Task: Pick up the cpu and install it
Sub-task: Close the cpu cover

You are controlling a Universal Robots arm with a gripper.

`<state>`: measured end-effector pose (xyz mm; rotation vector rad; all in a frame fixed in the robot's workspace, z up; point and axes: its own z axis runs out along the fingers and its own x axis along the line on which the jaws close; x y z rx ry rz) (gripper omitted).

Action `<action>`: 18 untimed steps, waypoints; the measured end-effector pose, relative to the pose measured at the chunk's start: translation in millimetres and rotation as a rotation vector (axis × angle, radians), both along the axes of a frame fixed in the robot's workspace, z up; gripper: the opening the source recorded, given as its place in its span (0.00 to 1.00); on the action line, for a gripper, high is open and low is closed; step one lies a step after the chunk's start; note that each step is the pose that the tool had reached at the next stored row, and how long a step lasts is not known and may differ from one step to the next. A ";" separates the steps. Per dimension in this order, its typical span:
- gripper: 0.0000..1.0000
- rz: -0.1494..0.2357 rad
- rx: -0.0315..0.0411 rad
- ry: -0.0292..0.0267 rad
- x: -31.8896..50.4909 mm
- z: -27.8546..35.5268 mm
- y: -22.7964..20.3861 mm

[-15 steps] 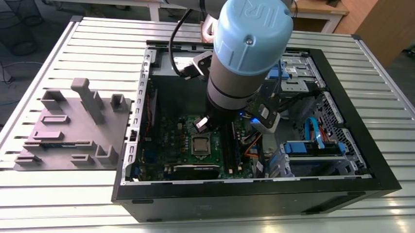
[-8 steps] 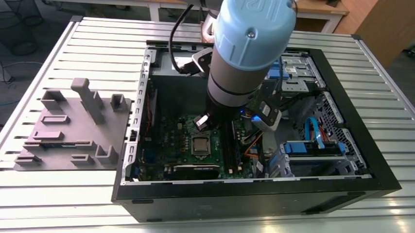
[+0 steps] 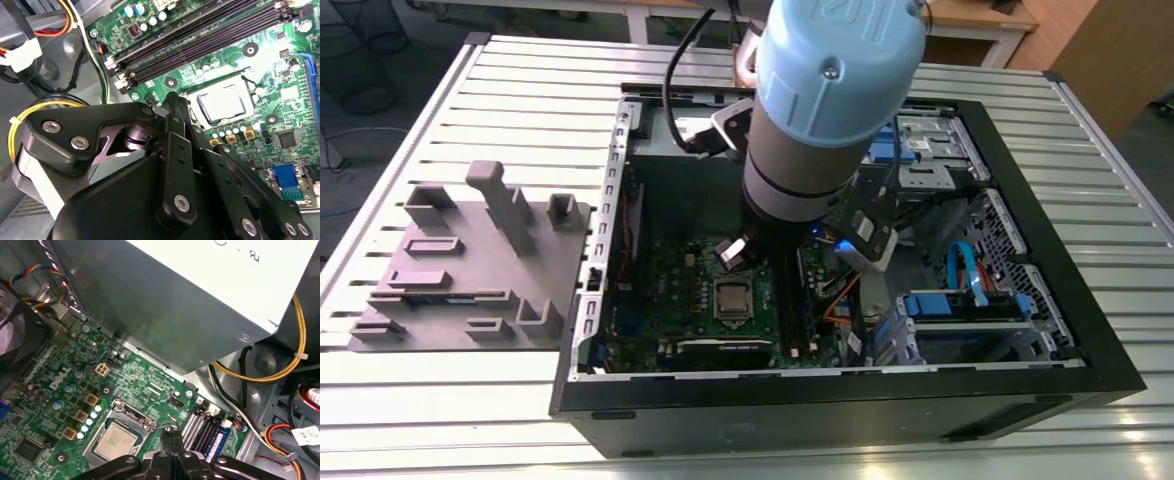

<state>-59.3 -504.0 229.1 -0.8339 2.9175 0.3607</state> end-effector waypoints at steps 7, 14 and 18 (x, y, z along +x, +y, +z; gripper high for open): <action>0.11 0.000 0.0000 -0.0033 -12.2 0.0 -1.7; 0.11 0.000 -0.0151 -0.0033 -19.3 0.0 -3.1; 0.11 0.000 -0.0419 -0.0032 -20.6 0.0 -3.7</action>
